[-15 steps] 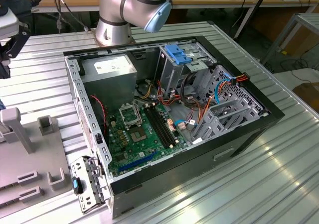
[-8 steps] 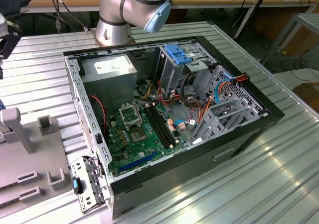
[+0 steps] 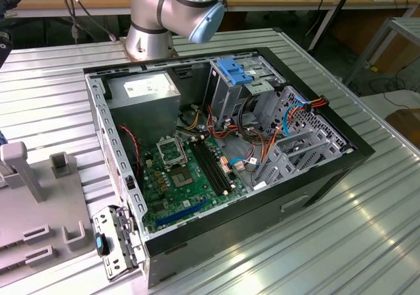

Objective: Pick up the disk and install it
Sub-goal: 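Reach for the disk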

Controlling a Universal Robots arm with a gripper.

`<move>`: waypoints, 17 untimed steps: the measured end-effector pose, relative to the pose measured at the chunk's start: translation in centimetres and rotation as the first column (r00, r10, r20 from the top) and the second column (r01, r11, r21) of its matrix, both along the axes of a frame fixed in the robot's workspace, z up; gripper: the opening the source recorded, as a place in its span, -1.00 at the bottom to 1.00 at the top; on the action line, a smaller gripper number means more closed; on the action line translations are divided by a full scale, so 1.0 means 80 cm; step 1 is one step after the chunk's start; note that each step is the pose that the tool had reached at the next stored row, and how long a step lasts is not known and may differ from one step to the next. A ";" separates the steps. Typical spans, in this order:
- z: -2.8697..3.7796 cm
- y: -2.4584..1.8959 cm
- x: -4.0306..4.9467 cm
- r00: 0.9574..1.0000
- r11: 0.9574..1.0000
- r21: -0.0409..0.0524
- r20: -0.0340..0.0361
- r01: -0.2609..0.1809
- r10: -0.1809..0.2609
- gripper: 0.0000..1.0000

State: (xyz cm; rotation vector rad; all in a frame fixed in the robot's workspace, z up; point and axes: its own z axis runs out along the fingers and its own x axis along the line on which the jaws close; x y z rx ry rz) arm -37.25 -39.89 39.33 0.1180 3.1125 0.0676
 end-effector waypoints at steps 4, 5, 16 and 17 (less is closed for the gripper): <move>0.0000 0.0030 -0.005 1.000 1.000 0.000 0.000 0.000 0.000 -0.79; 0.0000 0.0042 -0.005 1.000 1.000 0.000 0.000 0.000 0.000 -0.79; -0.0005 0.0191 -0.020 1.000 1.000 0.000 -0.002 0.001 -0.001 -0.79; -0.0011 0.0223 -0.020 1.000 1.000 0.000 -0.006 0.002 -0.002 -0.79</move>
